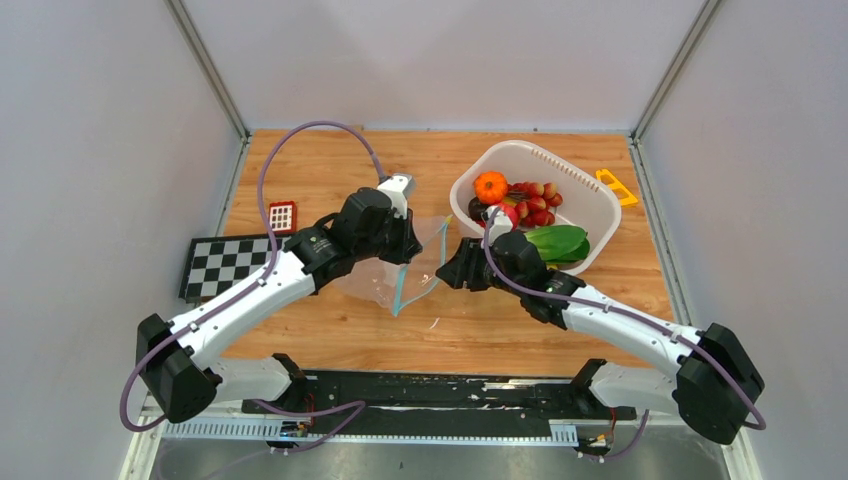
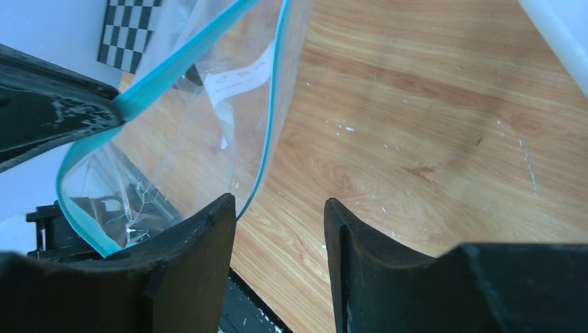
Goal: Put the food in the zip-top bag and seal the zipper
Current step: Open the zipper of the food storage bag.
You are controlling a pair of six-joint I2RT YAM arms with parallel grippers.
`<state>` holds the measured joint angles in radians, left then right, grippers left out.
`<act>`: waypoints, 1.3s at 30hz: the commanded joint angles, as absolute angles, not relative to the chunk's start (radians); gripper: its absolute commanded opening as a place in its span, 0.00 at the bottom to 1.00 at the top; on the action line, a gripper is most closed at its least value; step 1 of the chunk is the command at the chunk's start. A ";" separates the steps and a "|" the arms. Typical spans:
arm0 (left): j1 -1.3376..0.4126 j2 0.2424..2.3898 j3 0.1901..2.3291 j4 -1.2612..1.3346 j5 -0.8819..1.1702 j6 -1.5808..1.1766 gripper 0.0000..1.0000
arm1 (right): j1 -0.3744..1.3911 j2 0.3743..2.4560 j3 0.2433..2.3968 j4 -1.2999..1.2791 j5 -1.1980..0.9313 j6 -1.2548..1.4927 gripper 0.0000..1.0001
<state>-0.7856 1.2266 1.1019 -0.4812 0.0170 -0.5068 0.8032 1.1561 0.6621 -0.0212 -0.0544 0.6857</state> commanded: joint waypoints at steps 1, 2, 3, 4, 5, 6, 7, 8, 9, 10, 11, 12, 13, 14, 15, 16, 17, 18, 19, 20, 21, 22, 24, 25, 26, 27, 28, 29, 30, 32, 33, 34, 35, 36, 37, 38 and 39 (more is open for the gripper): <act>-0.792 1.199 1.102 -0.453 0.005 -0.495 0.00 | 0.798 1.144 0.708 0.072 -0.059 0.724 0.53; -0.792 1.199 1.101 -0.454 0.005 -0.495 0.00 | 0.794 1.149 0.711 0.064 -0.046 0.732 0.53; -0.792 1.197 1.101 -0.454 0.006 -0.495 0.00 | 0.784 1.155 0.714 0.062 -0.049 0.741 0.53; -0.792 1.194 1.100 -0.453 0.006 -0.495 0.00 | 0.776 1.167 0.715 0.069 -0.062 0.749 0.52; -0.792 1.192 1.100 -0.453 0.006 -0.497 0.00 | 0.768 1.174 0.716 0.074 -0.078 0.757 0.49; -0.792 1.190 1.097 -0.452 0.006 -0.497 0.00 | 0.763 1.189 0.718 0.078 -0.089 0.764 0.46; -0.792 1.184 1.092 -0.450 0.003 -0.499 0.00 | 0.760 1.210 0.720 0.083 -0.110 0.768 0.37; -0.792 1.185 1.092 -0.451 0.003 -0.499 0.00 | 0.760 1.215 0.720 0.081 -0.111 0.769 0.35; -0.792 1.186 1.093 -0.451 0.003 -0.499 0.00 | 0.760 1.219 0.717 0.082 -0.111 0.770 0.27; -0.792 1.187 1.093 -0.452 0.002 -0.498 0.00 | 0.759 1.221 0.715 0.084 -0.111 0.770 0.20; -0.792 1.187 1.093 -0.452 0.003 -0.499 0.00 | 0.758 1.221 0.715 0.082 -0.111 0.768 0.15; -0.792 1.186 1.093 -0.452 0.003 -0.499 0.00 | 0.759 1.220 0.716 0.083 -0.112 0.762 0.10; -0.792 1.186 1.091 -0.451 0.002 -0.499 0.00 | 0.760 1.219 0.720 0.081 -0.114 0.754 0.05; -0.792 1.188 1.092 -0.455 0.003 -0.498 0.00 | 0.759 1.217 0.725 0.075 -0.116 0.746 0.01; -0.792 1.188 1.093 -0.461 0.002 -0.495 0.02 | 0.759 1.215 0.732 0.070 -0.122 0.734 0.00; -0.792 1.191 1.096 -0.465 0.003 -0.491 0.11 | 0.760 1.213 0.739 0.065 -0.125 0.728 0.00; -0.792 1.192 1.098 -0.472 0.002 -0.485 0.25 | 0.759 1.210 0.744 0.057 -0.125 0.726 0.00; -0.792 1.194 1.101 -0.477 0.002 -0.474 0.41 | 0.760 1.206 0.749 0.051 -0.117 0.727 0.00; -0.794 1.197 1.109 -0.488 0.003 -0.465 0.51 | 0.760 1.202 0.752 0.049 -0.114 0.728 0.00; -0.798 1.197 1.118 -0.500 -0.025 -0.454 0.59 | 0.758 1.200 0.756 0.048 -0.110 0.731 0.00; -0.805 1.198 1.131 -0.518 -0.045 -0.440 0.65 | 0.760 1.198 0.761 0.045 -0.106 0.731 0.00; -0.814 1.200 1.146 -0.543 -0.070 -0.426 0.70 | 0.759 1.199 0.767 0.040 -0.103 0.734 0.00; -0.834 1.203 1.177 -0.595 -0.118 -0.398 0.76 | 0.759 1.203 0.783 0.025 -0.094 0.737 0.00; -0.844 1.204 1.192 -0.613 -0.132 -0.385 0.78 | 0.759 1.205 0.791 0.016 -0.087 0.738 0.00; -0.854 1.205 1.206 -0.628 -0.140 -0.378 0.79 | 0.760 1.207 0.796 0.008 -0.078 0.743 0.00; -0.866 1.204 1.217 -0.639 -0.146 -0.372 0.80 | 0.759 1.207 0.801 0.004 -0.072 0.748 0.00; -0.882 1.204 1.226 -0.647 -0.156 -0.367 0.82 | 0.759 1.207 0.804 0.003 -0.066 0.753 0.00; -0.903 1.207 1.238 -0.657 -0.175 -0.361 0.83 | 0.759 1.207 0.807 0.004 -0.061 0.757 0.00; -0.933 1.211 1.252 -0.669 -0.210 -0.356 0.83 | 0.759 1.207 0.812 0.004 -0.059 0.762 0.00; -0.974 1.228 1.273 -0.690 -0.261 -0.342 0.82 | 0.761 1.209 0.823 0.004 -0.063 0.762 0.00; -0.986 1.241 1.284 -0.709 -0.292 -0.338 0.81 | 0.760 1.209 0.827 0.004 -0.067 0.762 0.00; -0.994 1.256 1.292 -0.735 -0.326 -0.337 0.78 | 0.760 1.208 0.829 0.004 -0.072 0.764 0.00; -0.999 1.268 1.294 -0.752 -0.357 -0.335 0.75 | 0.759 1.206 0.831 0.005 -0.077 0.764 0.00; -1.002 1.280 1.293 -0.766 -0.385 -0.332 0.73 | 0.759 1.203 0.833 0.005 -0.080 0.764 0.00; -1.002 1.284 1.292 -0.780 -0.414 -0.332 0.71 | 0.759 1.201 0.833 0.005 -0.083 0.763 0.00; -1.002 1.288 1.287 -0.788 -0.442 -0.333 0.69 | 0.760 1.198 0.833 0.005 -0.086 0.760 0.00; -1.002 1.289 1.283 -0.792 -0.461 -0.333 0.67 | 0.759 1.195 0.833 0.004 -0.088 0.759 0.00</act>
